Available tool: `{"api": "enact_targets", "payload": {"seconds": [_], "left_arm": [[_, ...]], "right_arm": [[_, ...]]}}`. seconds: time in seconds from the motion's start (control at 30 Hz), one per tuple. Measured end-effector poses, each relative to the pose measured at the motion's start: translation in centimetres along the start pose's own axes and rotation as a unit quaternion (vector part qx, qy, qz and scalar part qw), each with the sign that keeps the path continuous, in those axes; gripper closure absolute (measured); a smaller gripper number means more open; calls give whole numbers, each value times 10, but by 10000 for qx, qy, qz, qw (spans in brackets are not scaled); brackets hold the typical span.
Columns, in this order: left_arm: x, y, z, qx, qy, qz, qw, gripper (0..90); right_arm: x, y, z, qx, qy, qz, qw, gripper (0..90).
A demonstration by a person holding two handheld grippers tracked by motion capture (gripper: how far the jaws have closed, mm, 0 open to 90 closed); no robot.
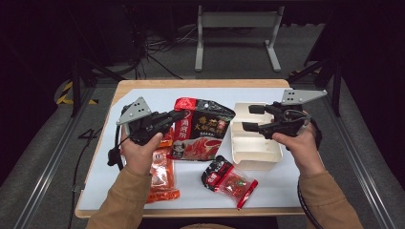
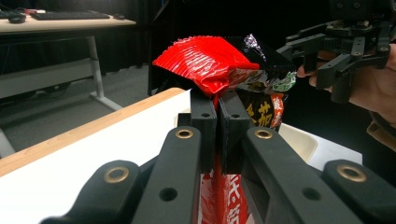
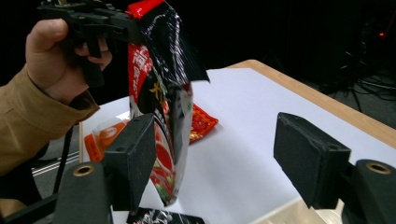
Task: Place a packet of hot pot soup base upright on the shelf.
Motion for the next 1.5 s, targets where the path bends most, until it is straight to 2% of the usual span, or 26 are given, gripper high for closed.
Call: {"api": "enact_targets", "payload": {"seconds": [0.3,0.7,0.9,1.07,1.27,1.3,1.43,1.5], "left_arm": [[3,2,-1,-46,-17,-7,10000,872],[6,2,-2,-33,-33,-69,10000,871],[7,4,-3,-65,-36,-92,9999,871],[6,4,-3,-55,-41,-70,10000,870],[6,3,-3,-67,-60,-81,9999,869],[6,3,-3,-66,-59,-77,9999,869],[6,4,-4,-43,-102,-66,9999,868],[6,4,-4,-47,-127,-77,9999,867]], "right_arm": [[-9,28,16,-182,-118,244,9995,286],[-9,59,8,-336,-4,423,9985,306],[-10,76,6,-493,12,567,9972,381],[-11,84,3,-574,138,729,9956,469],[-12,87,3,-557,241,838,9946,554],[-12,88,4,-556,213,833,9947,608],[-12,86,6,-562,190,862,9945,687],[-12,85,7,-591,137,797,9950,727]]}}
Point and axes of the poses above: each handheld gripper's, and its own axes: y roughly forward along the jaws, z roughly out of its top, x roughly to its right, the point moved 5 cm from there along y, roughly forward along the jaws, and after that the axes turned 4 degrees about z, right-handed, at the moved point
